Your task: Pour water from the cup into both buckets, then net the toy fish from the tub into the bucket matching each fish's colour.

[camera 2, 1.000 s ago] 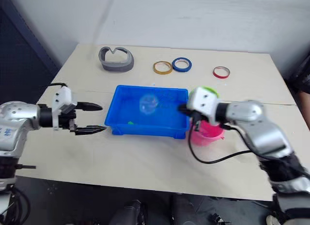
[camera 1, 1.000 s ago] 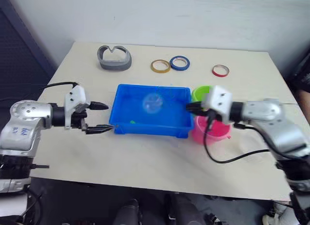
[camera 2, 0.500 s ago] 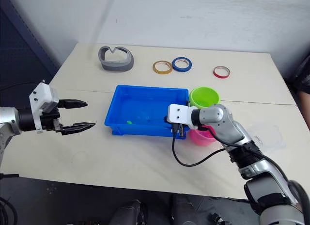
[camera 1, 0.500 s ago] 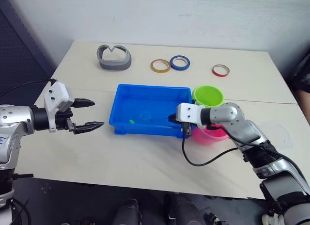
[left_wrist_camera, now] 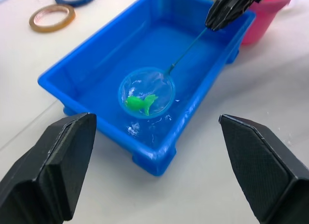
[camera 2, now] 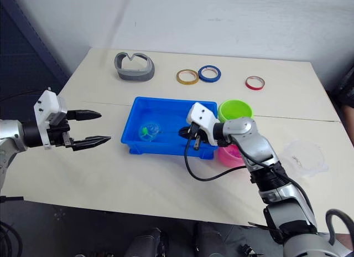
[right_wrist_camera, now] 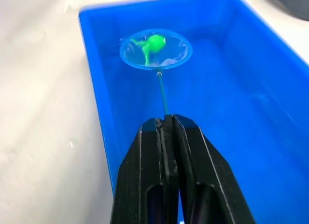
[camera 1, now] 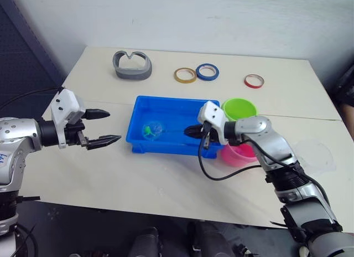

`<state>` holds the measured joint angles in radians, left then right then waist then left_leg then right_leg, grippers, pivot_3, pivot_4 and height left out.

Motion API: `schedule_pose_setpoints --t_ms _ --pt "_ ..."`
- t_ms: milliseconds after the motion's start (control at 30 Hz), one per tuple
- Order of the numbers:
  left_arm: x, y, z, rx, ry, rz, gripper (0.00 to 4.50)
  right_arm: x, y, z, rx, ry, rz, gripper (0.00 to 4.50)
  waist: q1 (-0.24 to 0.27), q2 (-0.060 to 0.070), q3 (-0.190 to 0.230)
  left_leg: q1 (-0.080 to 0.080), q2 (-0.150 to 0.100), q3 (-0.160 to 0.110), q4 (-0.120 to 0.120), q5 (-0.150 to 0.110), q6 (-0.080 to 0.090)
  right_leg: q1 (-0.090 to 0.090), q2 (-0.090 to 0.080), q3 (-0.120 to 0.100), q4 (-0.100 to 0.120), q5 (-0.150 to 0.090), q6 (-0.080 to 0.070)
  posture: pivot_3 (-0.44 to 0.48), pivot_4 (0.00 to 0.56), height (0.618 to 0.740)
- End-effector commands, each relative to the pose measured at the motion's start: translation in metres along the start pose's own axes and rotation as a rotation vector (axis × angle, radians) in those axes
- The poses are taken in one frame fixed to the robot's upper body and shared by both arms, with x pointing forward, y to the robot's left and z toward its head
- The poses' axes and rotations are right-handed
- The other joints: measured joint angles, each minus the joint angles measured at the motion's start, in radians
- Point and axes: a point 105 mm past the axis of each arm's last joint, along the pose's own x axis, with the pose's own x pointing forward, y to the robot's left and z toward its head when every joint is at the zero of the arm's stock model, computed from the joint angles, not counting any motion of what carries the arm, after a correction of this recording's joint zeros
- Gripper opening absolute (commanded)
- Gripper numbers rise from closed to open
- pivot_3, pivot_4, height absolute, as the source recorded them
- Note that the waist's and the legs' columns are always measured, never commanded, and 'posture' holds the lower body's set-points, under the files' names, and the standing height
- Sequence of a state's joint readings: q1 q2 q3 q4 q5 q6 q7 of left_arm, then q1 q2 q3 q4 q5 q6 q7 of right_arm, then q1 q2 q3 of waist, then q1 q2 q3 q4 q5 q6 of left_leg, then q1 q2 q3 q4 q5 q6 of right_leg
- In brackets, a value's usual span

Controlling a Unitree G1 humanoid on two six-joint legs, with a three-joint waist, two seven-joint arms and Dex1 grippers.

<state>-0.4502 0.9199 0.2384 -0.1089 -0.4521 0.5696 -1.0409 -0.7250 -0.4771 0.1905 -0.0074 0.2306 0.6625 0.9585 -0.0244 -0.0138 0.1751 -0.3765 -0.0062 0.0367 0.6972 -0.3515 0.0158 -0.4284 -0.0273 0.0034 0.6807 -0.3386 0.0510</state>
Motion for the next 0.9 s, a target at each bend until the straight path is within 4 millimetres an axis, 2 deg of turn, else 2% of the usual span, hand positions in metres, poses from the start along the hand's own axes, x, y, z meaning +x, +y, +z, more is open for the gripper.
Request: schedule_pose_setpoints --t_ms 33,100,200,433,600,700,800,867,900 --pt "0.011 0.001 0.020 -0.013 -0.092 -0.036 4.44 -0.026 -0.006 0.023 0.042 -0.074 -0.067 0.00 0.000 0.000 0.000 0.000 0.000 0.000 0.000 0.000 0.000 0.000 0.000 0.000 0.000 0.000 0.000 0.000 0.150 0.740" --pt "0.022 0.000 0.027 -0.025 -0.133 -0.072 4.44 -0.042 -0.010 0.025 0.025 -0.084 -0.122 0.00 0.000 0.000 0.000 0.000 0.000 0.000 0.000 0.000 0.000 0.000 0.000 0.000 0.000 0.000 0.000 0.000 0.150 0.740" --pt "0.047 -0.006 0.041 -0.037 -0.202 -0.166 4.44 -0.081 -0.014 0.025 -0.014 -0.091 -0.243 0.00 0.006 0.000 0.000 -0.001 0.000 0.000 0.000 0.000 0.000 0.000 0.000 0.000 -0.001 0.000 0.000 0.000 0.150 0.740" --pt "0.087 -0.017 0.064 -0.027 -0.290 -0.334 4.44 -0.154 -0.017 0.018 -0.044 -0.041 -0.497 0.00 0.011 0.000 0.000 -0.001 0.000 0.001 0.000 0.000 -0.001 0.000 0.001 0.001 0.000 0.000 0.000 0.000 0.150 0.740" --pt "0.108 -0.020 0.072 -0.001 -0.320 -0.391 4.44 -0.192 -0.025 0.013 -0.131 0.046 -0.683 0.00 0.006 0.000 0.000 0.000 0.000 0.001 0.000 0.001 -0.001 0.000 0.001 0.002 0.000 0.000 0.000 0.000 0.150 0.740" --pt "0.113 -0.021 0.073 0.007 -0.328 -0.405 4.44 -0.199 -0.028 0.009 -0.215 0.111 -0.718 0.00 0.002 0.000 0.000 0.000 0.000 0.001 0.000 0.001 -0.001 0.000 0.001 0.002 0.000 0.000 0.000 0.000 0.150 0.740" --pt "0.117 -0.023 0.072 0.016 -0.330 -0.416 4.44 -0.203 -0.035 0.002 -0.561 0.325 -0.742 0.00 0.000 0.000 0.000 0.001 0.000 0.002 0.000 0.001 -0.002 0.000 0.002 0.002 0.000 0.000 0.000 0.000 0.150 0.740" --pt "0.118 -0.023 0.072 0.022 -0.329 -0.416 4.44 -0.203 -0.039 -0.002 -0.875 0.487 -0.702 0.00 -0.001 0.000 0.000 0.001 0.000 0.002 0.000 0.001 -0.002 0.000 0.002 0.003 -0.002 0.000 0.000 0.000 0.150 0.740" --pt "0.118 -0.022 0.072 0.024 -0.329 -0.414 4.44 -0.203 -0.042 -0.003 -1.088 0.589 -0.656 0.00 -0.002 0.000 0.000 0.001 0.000 0.003 0.000 0.001 -0.002 0.000 0.002 0.003 -0.002 0.000 0.000 0.000 0.150 0.740"
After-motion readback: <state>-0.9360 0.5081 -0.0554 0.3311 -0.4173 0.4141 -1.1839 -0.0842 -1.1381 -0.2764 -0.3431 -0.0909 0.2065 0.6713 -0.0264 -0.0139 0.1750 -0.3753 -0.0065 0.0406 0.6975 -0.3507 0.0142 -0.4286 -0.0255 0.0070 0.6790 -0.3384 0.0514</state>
